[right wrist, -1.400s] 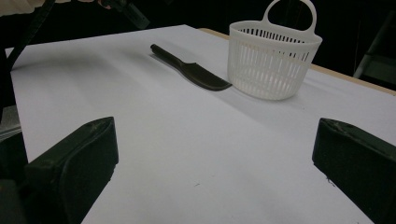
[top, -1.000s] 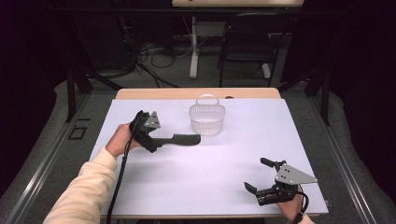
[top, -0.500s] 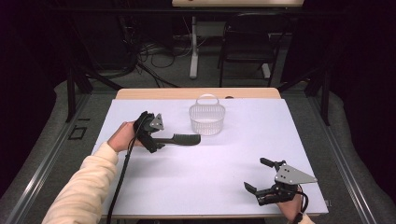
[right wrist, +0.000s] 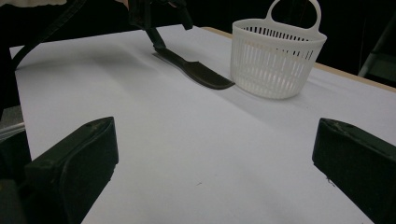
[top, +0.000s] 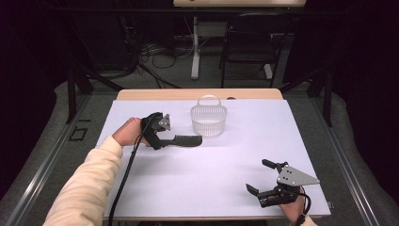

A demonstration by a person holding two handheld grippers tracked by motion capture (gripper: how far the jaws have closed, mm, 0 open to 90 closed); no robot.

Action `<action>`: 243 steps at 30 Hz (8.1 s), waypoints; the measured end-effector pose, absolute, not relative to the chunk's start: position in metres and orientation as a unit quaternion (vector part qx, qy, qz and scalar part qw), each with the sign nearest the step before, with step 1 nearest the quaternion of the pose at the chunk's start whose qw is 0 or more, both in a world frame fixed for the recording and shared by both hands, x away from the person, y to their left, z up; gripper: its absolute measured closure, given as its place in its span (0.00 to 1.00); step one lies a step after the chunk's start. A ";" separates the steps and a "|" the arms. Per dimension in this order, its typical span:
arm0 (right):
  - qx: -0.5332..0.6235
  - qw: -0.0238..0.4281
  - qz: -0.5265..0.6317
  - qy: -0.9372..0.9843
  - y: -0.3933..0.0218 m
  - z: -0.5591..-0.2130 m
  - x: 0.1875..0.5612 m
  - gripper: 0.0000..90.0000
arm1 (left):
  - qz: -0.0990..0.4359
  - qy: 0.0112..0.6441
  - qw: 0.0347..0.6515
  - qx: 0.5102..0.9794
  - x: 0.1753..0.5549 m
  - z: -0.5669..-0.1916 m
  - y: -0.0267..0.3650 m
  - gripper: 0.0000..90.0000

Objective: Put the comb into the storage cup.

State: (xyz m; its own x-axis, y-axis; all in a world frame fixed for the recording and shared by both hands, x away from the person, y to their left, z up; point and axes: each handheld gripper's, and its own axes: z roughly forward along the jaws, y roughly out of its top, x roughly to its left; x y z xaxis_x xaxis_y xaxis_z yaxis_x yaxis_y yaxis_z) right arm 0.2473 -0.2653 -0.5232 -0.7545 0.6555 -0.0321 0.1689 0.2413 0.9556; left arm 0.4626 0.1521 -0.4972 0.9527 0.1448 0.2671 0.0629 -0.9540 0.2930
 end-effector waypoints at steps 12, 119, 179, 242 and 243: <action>0.272 0.219 0.551 0.758 -0.265 -0.524 0.248 0.00 | 0.118 0.003 0.074 0.990 0.469 -0.504 0.138 0.56; 0.280 0.217 0.535 0.767 -0.264 -0.527 0.253 0.00 | 0.041 0.103 0.199 0.974 0.432 -0.477 0.153 0.80; 0.284 0.215 0.531 0.769 -0.263 -0.528 0.254 0.00 | 0.104 0.233 0.344 0.904 0.412 -0.487 0.172 0.80; 0.288 0.211 0.528 0.771 -0.263 -0.529 0.256 0.00 | 0.141 0.267 0.395 0.868 0.431 -0.477 0.155 0.80; 0.288 0.210 0.528 0.771 -0.263 -0.529 0.256 0.00 | 0.140 0.266 0.395 0.868 0.431 -0.476 0.154 0.80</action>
State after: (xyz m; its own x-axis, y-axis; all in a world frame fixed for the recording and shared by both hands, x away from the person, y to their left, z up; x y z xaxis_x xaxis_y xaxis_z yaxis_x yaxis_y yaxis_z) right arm 0.2559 -0.2629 -0.5287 -0.7457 0.6660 -0.0185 0.2236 0.2763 0.9347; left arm 0.4315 0.1543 -0.4765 0.8188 0.5731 0.0335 0.3510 -0.5460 0.7607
